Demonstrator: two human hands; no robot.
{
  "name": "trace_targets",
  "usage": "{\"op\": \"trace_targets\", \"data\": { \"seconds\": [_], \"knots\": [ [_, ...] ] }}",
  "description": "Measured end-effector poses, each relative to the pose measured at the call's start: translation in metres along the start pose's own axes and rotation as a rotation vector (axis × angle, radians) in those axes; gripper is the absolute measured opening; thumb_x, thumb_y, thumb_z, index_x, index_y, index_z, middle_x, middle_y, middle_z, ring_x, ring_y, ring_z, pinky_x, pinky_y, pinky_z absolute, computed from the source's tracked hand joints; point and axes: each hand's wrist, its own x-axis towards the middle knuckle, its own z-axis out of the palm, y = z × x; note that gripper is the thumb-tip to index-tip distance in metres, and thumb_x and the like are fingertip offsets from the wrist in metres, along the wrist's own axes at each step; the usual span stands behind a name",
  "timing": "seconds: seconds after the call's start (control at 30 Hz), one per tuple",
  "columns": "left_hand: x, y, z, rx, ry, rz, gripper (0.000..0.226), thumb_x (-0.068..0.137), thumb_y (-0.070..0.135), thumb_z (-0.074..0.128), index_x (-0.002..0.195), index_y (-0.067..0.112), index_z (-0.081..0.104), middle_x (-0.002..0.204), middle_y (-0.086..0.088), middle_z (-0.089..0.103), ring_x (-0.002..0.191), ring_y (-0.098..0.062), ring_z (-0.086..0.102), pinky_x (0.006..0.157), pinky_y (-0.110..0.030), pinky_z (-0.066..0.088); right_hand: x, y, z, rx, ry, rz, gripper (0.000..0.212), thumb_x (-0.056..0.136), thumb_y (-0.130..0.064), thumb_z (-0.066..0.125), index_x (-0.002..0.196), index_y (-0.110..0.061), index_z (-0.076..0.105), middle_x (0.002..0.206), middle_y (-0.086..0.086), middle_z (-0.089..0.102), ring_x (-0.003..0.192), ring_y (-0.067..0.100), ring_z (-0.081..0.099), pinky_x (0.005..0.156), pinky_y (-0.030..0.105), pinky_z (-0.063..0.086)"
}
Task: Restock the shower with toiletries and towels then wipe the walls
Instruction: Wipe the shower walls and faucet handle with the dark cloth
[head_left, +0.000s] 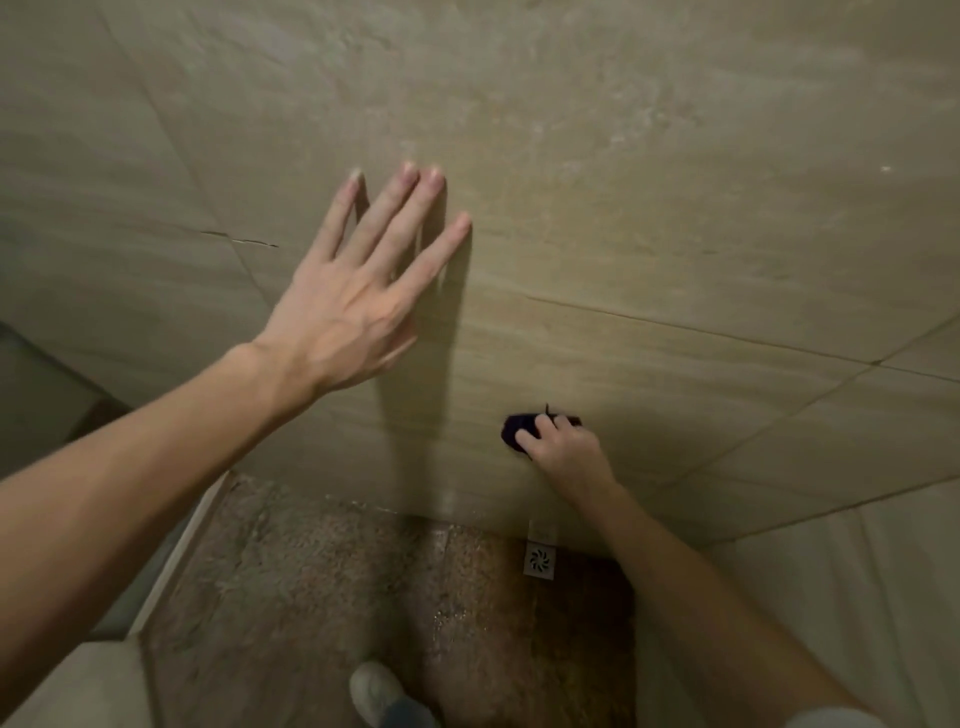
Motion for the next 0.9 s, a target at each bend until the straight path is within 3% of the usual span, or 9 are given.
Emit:
{"op": "trace_targets", "data": {
  "seconds": [0.07,0.13,0.23,0.3,0.4,0.47,0.57,0.7,0.9],
  "knots": [
    [-0.003,-0.005,0.009,-0.004,-0.004,0.05,0.114,0.079,0.035,0.073,0.162,0.014,-0.002,0.164,-0.021,-0.017,0.155,-0.041,-0.006,0.122,-0.064,0.005,0.011,-0.006,-0.016,0.146,-0.197,0.112,0.027,0.082,-0.013,0.074,0.107,-0.02,0.065,0.101,0.005,0.063,0.086,0.026,0.065,0.063,0.036,0.055],
    [-0.005,-0.011,0.013,-0.007,-0.007,0.095,0.114,0.08,0.038,0.073,0.162,0.013,-0.002,0.164,-0.022,-0.015,0.154,-0.042,-0.007,0.123,-0.063,0.004,0.028,-0.011,-0.037,0.414,-0.284,0.227,0.024,0.089,-0.013,0.064,0.111,-0.024,0.064,0.106,-0.003,0.062,0.096,0.019,0.062,0.073,0.031,0.055],
    [-0.011,-0.025,0.008,0.002,-0.057,0.204,0.103,0.087,0.051,0.061,0.162,0.012,0.002,0.164,-0.027,-0.015,0.154,-0.041,-0.012,0.124,-0.059,0.003,0.062,-0.024,-0.078,0.871,-0.286,0.383,0.024,0.087,-0.01,0.069,0.106,-0.024,0.067,0.101,-0.008,0.069,0.094,0.007,0.067,0.078,0.026,0.058],
    [-0.023,-0.04,0.006,-0.024,-0.1,0.273,0.089,0.09,0.048,0.056,0.16,0.009,0.017,0.165,-0.028,-0.01,0.155,-0.039,-0.009,0.125,-0.055,0.007,0.084,-0.04,-0.103,1.114,-0.258,0.402,0.029,0.082,-0.004,0.076,0.107,-0.017,0.069,0.101,-0.003,0.072,0.092,0.008,0.07,0.079,0.024,0.058],
    [-0.062,-0.065,0.016,-0.161,-0.199,0.201,0.072,0.091,0.04,0.054,0.152,0.007,0.036,0.165,-0.027,0.009,0.154,-0.038,0.015,0.123,-0.05,0.026,0.115,-0.075,-0.122,1.414,-0.182,0.439,0.034,0.081,-0.002,0.078,0.112,-0.012,0.068,0.105,0.005,0.074,0.096,0.018,0.072,0.083,0.03,0.06],
    [-0.097,-0.081,0.027,-0.253,-0.302,0.064,0.065,0.095,0.04,0.047,0.151,0.009,0.037,0.162,-0.023,0.025,0.146,-0.035,0.036,0.117,-0.047,0.037,0.137,-0.103,-0.122,1.615,-0.187,0.453,0.037,0.083,-0.003,0.077,0.118,-0.01,0.066,0.111,0.01,0.073,0.101,0.027,0.072,0.087,0.04,0.06],
    [-0.15,-0.104,0.04,-0.401,-0.452,-0.261,0.059,0.102,0.044,0.037,0.155,0.017,0.031,0.152,-0.012,0.047,0.134,-0.026,0.051,0.112,-0.041,0.043,0.175,-0.146,-0.115,1.769,-0.287,0.459,0.04,0.085,-0.004,0.075,0.123,-0.01,0.062,0.116,0.014,0.071,0.105,0.035,0.07,0.089,0.048,0.059],
    [-0.23,-0.121,0.059,-0.569,-0.608,-0.676,0.054,0.104,0.05,0.036,0.152,0.025,0.035,0.147,-0.005,0.053,0.13,-0.02,0.054,0.108,-0.037,0.046,0.224,-0.208,-0.104,1.802,-0.487,0.491,0.039,0.086,-0.005,0.073,0.123,-0.011,0.062,0.118,0.017,0.07,0.104,0.036,0.07,0.09,0.052,0.058],
    [-0.373,-0.098,0.086,-0.771,-0.827,-1.279,0.059,0.092,0.06,0.037,0.14,0.029,0.051,0.134,0.001,0.066,0.121,-0.019,0.062,0.099,-0.029,0.049,0.291,-0.295,-0.086,1.673,-0.749,0.216,0.054,0.083,0.001,0.073,0.131,-0.018,0.058,0.124,0.005,0.066,0.11,0.028,0.067,0.096,0.049,0.056]
  ]
}}
